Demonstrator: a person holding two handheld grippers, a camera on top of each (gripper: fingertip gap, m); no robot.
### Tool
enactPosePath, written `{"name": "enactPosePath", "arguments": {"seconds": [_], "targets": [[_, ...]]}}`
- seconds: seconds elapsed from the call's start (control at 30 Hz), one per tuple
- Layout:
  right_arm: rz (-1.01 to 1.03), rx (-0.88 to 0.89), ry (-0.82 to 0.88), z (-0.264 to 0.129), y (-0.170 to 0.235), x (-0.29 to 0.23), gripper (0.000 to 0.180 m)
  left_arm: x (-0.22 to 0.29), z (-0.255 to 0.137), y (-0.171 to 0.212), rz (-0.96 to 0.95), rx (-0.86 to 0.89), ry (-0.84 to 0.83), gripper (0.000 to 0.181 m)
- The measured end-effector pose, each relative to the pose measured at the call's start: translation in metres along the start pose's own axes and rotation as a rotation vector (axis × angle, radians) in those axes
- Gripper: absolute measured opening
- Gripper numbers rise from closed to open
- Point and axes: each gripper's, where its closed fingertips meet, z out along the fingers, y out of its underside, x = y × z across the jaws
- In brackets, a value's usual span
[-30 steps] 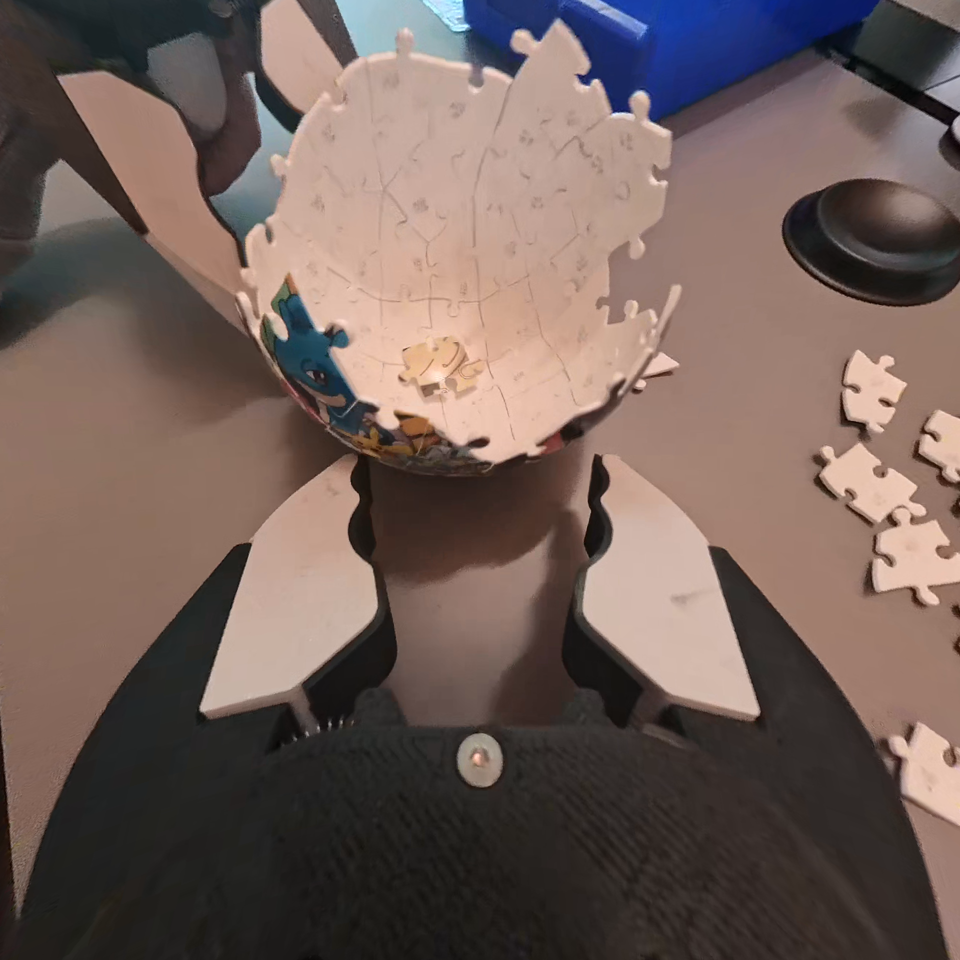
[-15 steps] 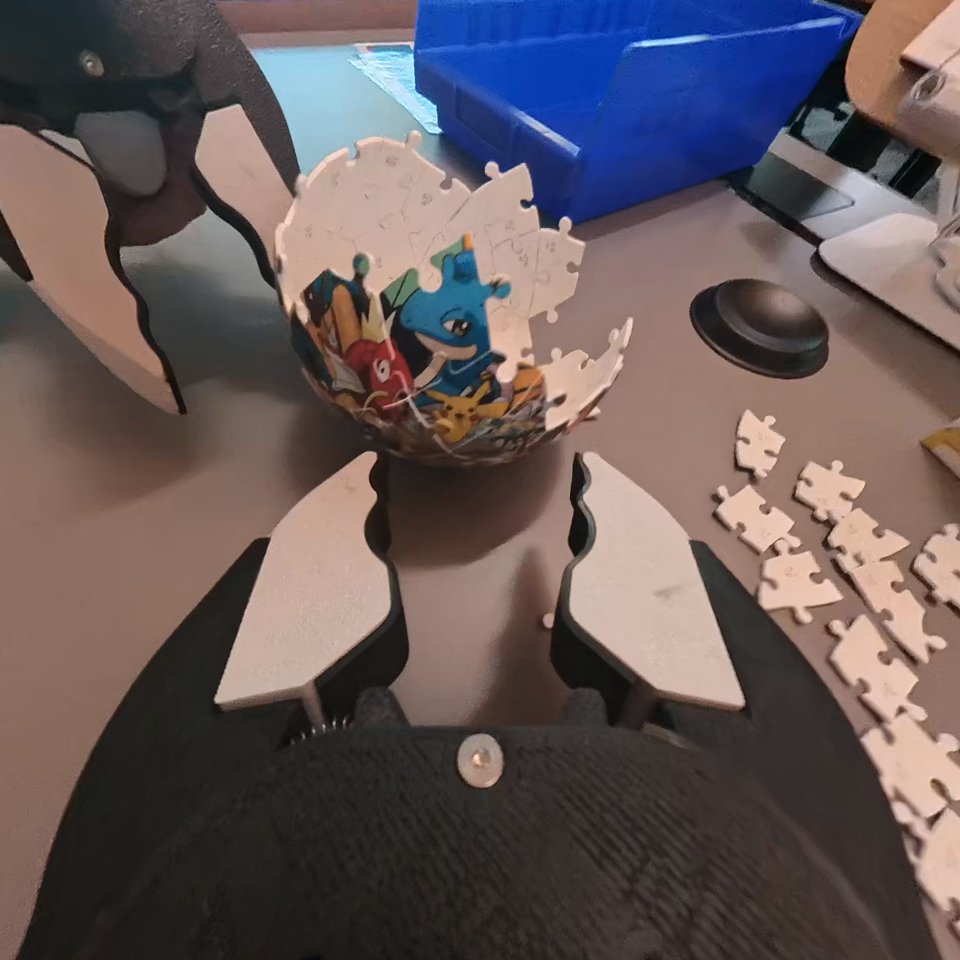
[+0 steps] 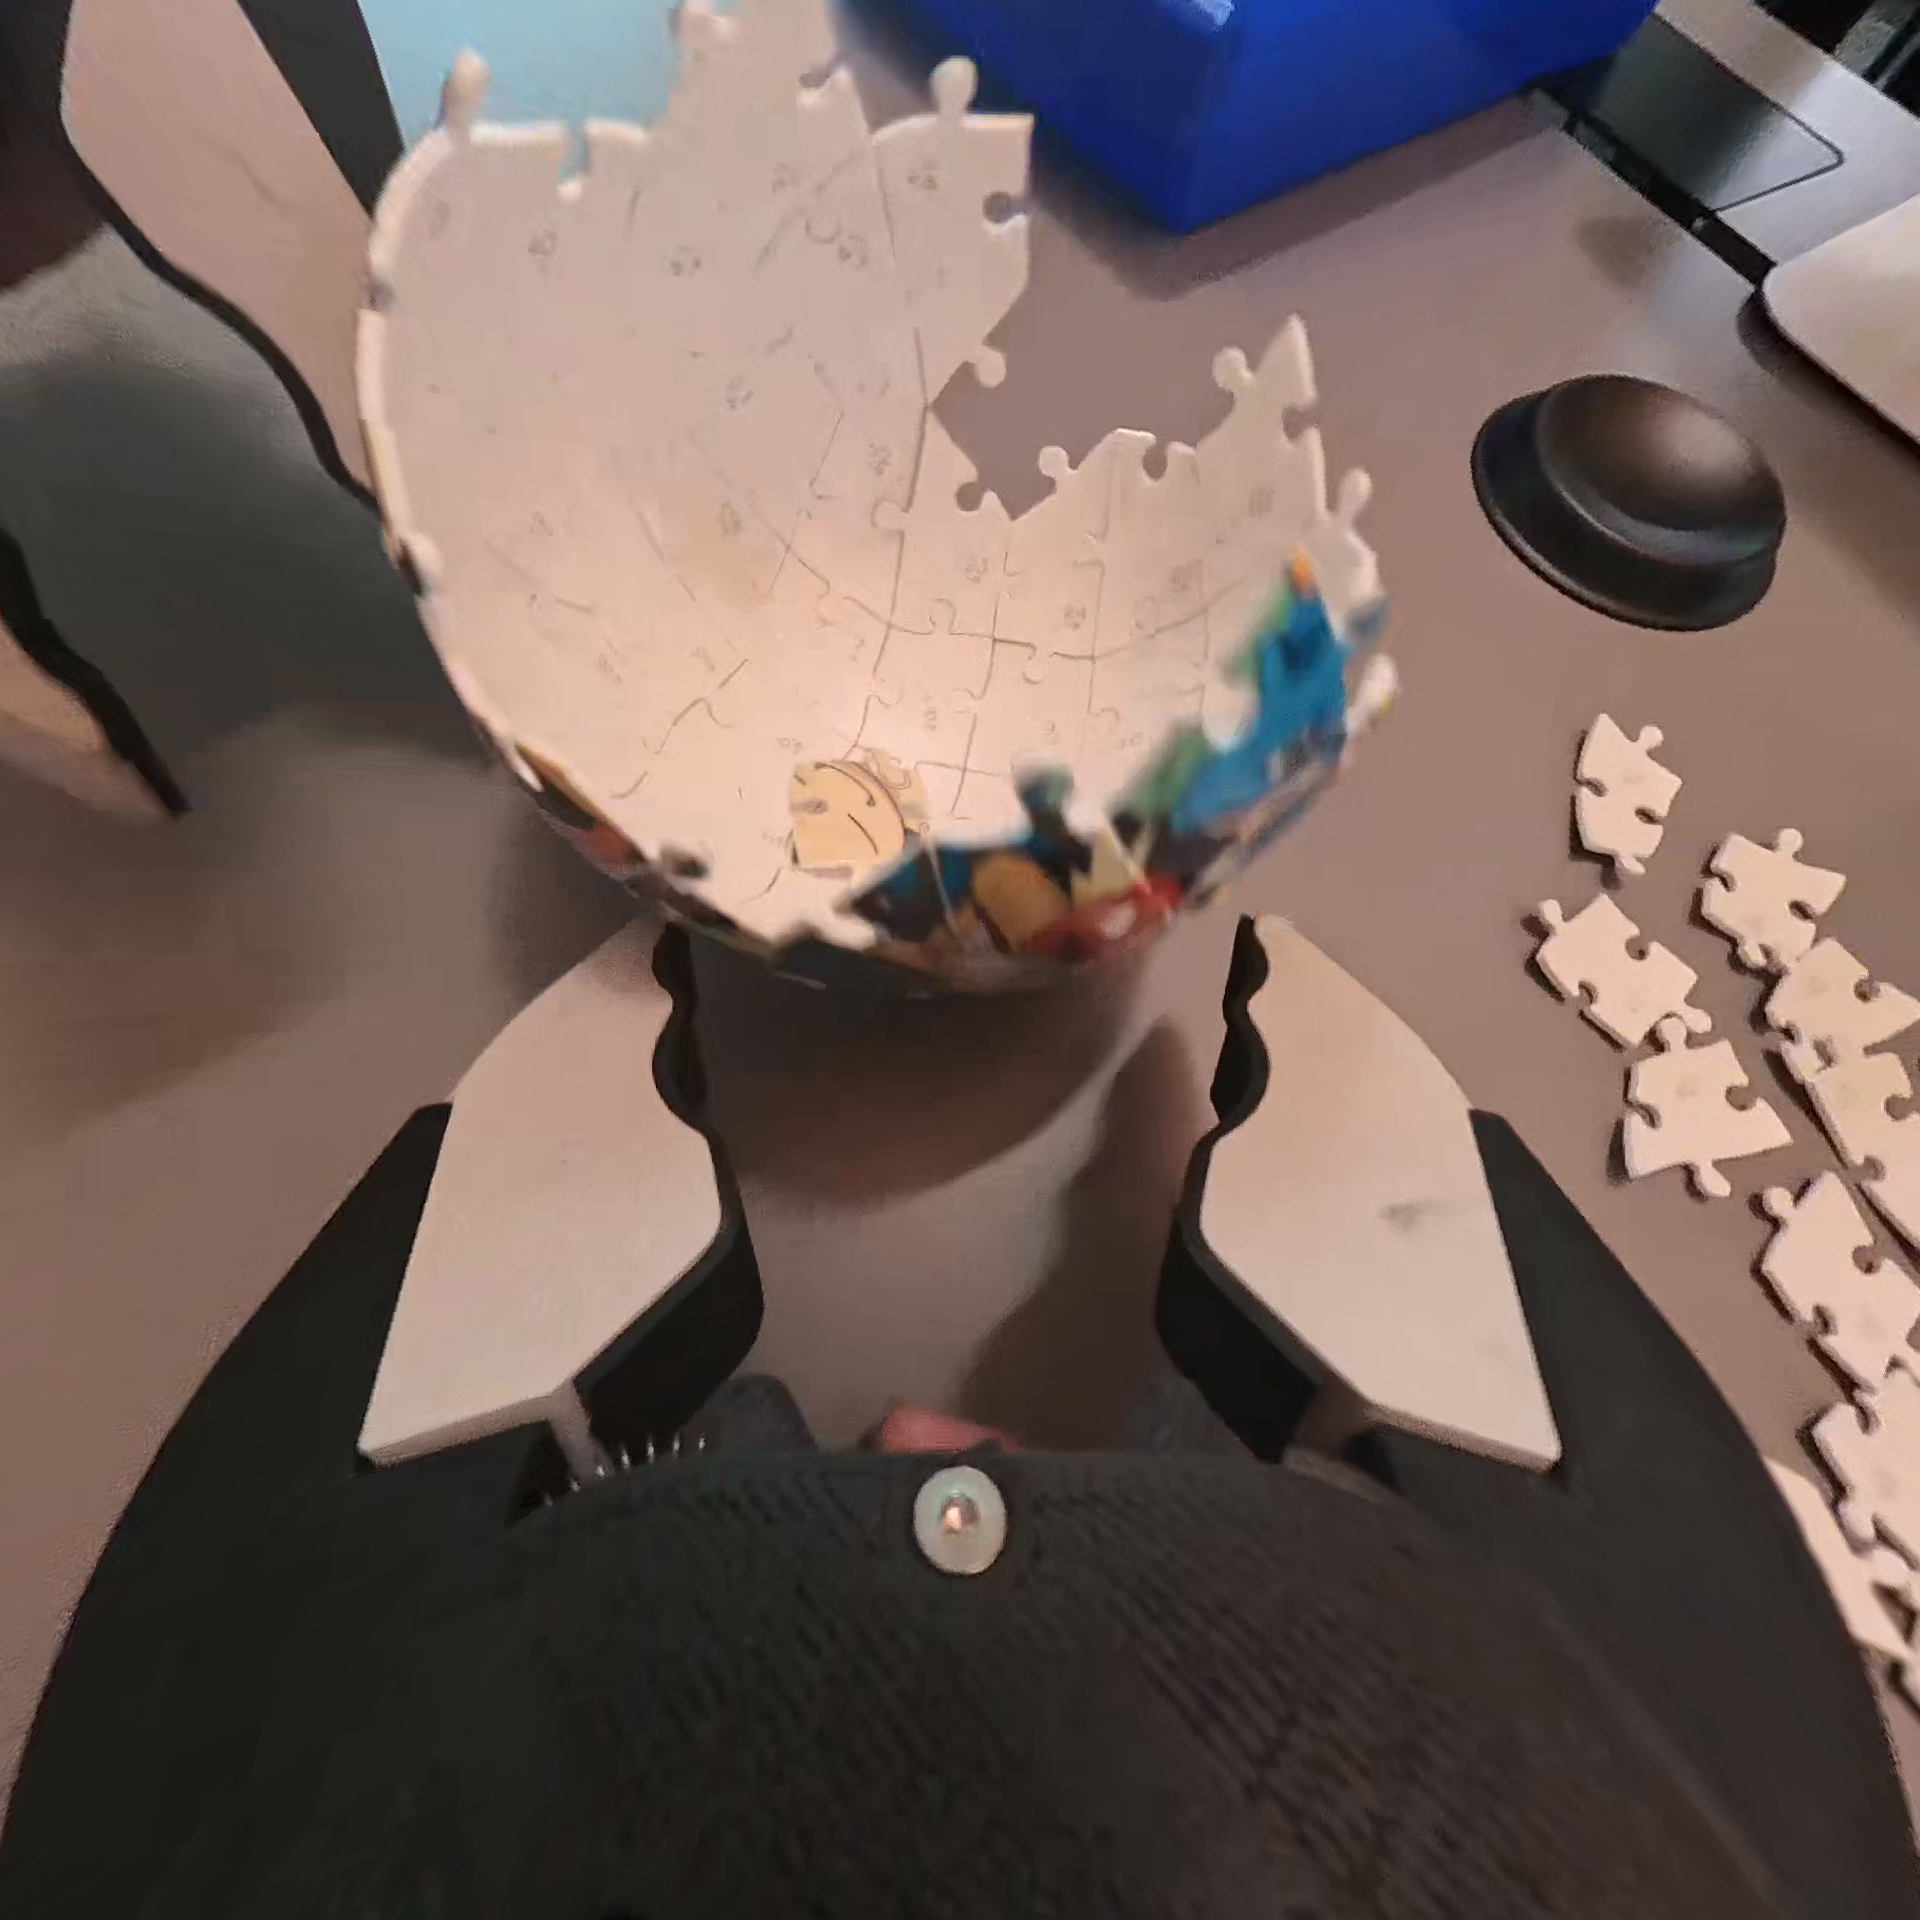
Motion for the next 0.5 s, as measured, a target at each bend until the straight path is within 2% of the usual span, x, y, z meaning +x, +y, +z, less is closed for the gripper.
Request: {"name": "enactPosePath", "arguments": {"seconds": [0.17, 0.3, 0.4, 0.5], "targets": [[-0.087, 0.062, -0.057, 0.004, -0.014, -0.011, 0.095, -0.029, -0.048, 0.022, -0.195, 0.111, -0.195, 0.055], [-0.221, 0.073, -0.059, 0.013, -0.019, -0.014, 0.104, -0.052, -0.082, 0.025, -0.279, 0.267, -0.346, 0.057], [-0.322, 0.093, -0.044, 0.018, -0.022, -0.015, 0.108, -0.067, -0.097, 0.018, -0.343, 0.404, -0.388, 0.055], [-0.366, 0.113, -0.054, 0.02, -0.026, -0.014, 0.105, -0.074, -0.094, 0.022, -0.372, 0.414, -0.378, 0.052]]}}
